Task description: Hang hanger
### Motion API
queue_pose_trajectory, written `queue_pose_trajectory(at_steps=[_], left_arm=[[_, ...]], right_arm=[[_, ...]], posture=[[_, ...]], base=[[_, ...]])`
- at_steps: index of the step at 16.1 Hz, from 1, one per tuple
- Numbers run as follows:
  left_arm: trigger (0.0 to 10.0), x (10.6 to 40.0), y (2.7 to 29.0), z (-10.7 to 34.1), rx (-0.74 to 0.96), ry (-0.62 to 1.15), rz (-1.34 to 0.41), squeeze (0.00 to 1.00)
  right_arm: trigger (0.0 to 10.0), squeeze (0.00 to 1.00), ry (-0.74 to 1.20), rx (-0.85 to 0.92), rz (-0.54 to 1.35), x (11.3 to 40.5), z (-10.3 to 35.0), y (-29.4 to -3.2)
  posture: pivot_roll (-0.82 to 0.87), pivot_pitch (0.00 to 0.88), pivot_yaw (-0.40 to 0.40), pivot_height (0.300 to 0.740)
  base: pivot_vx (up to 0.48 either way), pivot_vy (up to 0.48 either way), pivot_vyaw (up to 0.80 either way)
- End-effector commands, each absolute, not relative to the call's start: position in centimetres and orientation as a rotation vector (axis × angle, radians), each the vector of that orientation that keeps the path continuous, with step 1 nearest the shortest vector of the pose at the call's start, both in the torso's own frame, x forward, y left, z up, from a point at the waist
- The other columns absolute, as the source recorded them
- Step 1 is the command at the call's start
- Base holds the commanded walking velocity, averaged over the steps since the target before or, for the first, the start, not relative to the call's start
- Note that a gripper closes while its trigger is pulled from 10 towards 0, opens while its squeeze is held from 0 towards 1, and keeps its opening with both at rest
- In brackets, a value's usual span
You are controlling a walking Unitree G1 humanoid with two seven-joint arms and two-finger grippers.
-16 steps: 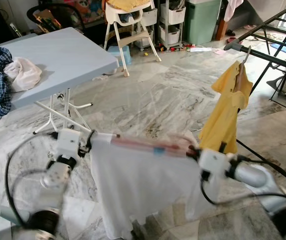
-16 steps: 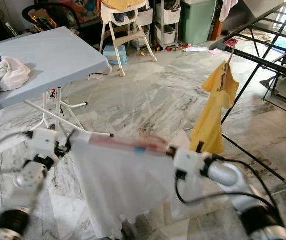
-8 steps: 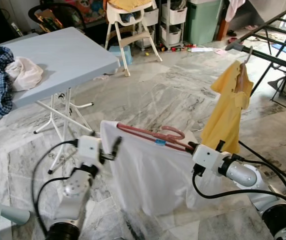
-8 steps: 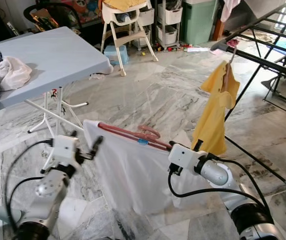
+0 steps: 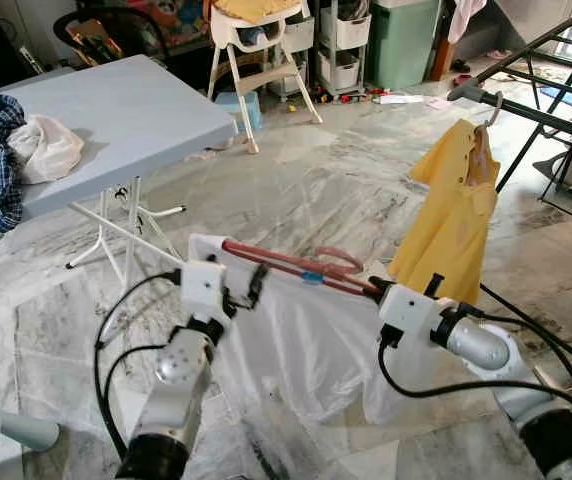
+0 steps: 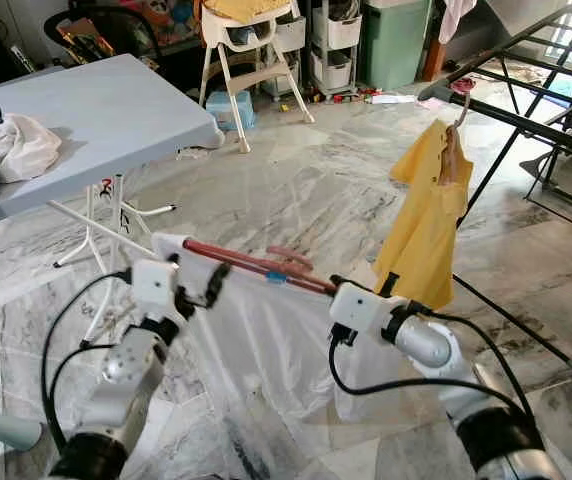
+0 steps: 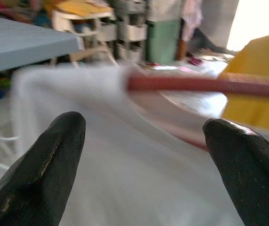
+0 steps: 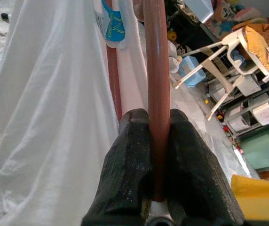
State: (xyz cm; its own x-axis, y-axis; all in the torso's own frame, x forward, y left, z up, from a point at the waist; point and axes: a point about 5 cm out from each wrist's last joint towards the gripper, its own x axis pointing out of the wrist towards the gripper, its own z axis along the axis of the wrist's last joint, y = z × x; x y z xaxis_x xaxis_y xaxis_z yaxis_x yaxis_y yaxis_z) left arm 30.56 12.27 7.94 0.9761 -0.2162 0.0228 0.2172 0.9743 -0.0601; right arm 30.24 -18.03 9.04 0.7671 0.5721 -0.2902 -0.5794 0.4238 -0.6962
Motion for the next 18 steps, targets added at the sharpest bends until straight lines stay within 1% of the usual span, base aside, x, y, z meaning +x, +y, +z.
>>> queue_pose_trajectory(at_steps=[1,4,6,8,11,12,13,17,18], left_arm=[[10.0,30.9,13.3,8.1,-0.061,-0.018,-0.167,1.00],[10.0,30.8,13.7,7.8,-0.069,-0.002,-0.133,1.00],[10.0,30.3,13.1,7.1,-0.091,0.028,-0.160,1.00],[10.0,29.9,12.3,6.7,-0.095,0.039,-0.181,1.00],[10.0,30.3,12.6,6.9,-0.087,0.037,-0.157,1.00],[10.0,30.6,12.7,7.2,-0.080,0.028,-0.148,0.90],[10.0,30.8,12.9,7.5,-0.057,0.011,-0.130,0.00],[10.0,31.0,13.7,7.8,-0.035,-0.008,-0.067,0.00],[4.2,31.0,13.9,7.8,-0.031,-0.011,-0.058,0.00]], right_arm=[[0.0,0.00,-0.034,-0.858,0.731,30.2,9.8,-17.4],[0.0,0.00,-0.015,-0.844,0.741,29.5,9.4,-17.2],[0.0,0.00,-0.006,-0.813,0.732,29.3,9.2,-16.8],[0.0,0.00,-0.012,-0.785,0.728,29.3,9.3,-15.8],[0.0,0.00,-0.011,-0.771,0.731,29.2,9.3,-15.2],[0.0,0.00,-0.009,-0.768,0.725,29.3,9.3,-15.2],[0.0,0.00,-0.005,-0.768,0.719,29.3,9.4,-15.1],[0.0,0.00,0.003,-0.774,0.693,29.7,9.6,-14.9],[0.0,0.00,0.005,-0.774,0.689,29.8,9.6,-14.9]], posture=[[-0.13,0.003,0.091,0.740],[-0.13,0.005,0.087,0.740],[-0.13,0.006,0.086,0.740],[-0.13,0.010,0.087,0.740],[-0.13,0.012,0.087,0.740],[-0.13,0.012,0.087,0.740],[-0.13,0.010,0.087,0.740],[-0.13,0.009,0.089,0.740],[-0.13,0.010,0.088,0.740]], base=[[0.000,0.000,0.00],[0.000,0.000,0.00],[0.000,0.000,0.00],[0.000,0.000,0.00],[0.000,0.000,0.00],[0.000,0.000,0.00],[0.000,0.000,0.00],[0.000,0.000,0.00],[0.000,0.000,0.00]])
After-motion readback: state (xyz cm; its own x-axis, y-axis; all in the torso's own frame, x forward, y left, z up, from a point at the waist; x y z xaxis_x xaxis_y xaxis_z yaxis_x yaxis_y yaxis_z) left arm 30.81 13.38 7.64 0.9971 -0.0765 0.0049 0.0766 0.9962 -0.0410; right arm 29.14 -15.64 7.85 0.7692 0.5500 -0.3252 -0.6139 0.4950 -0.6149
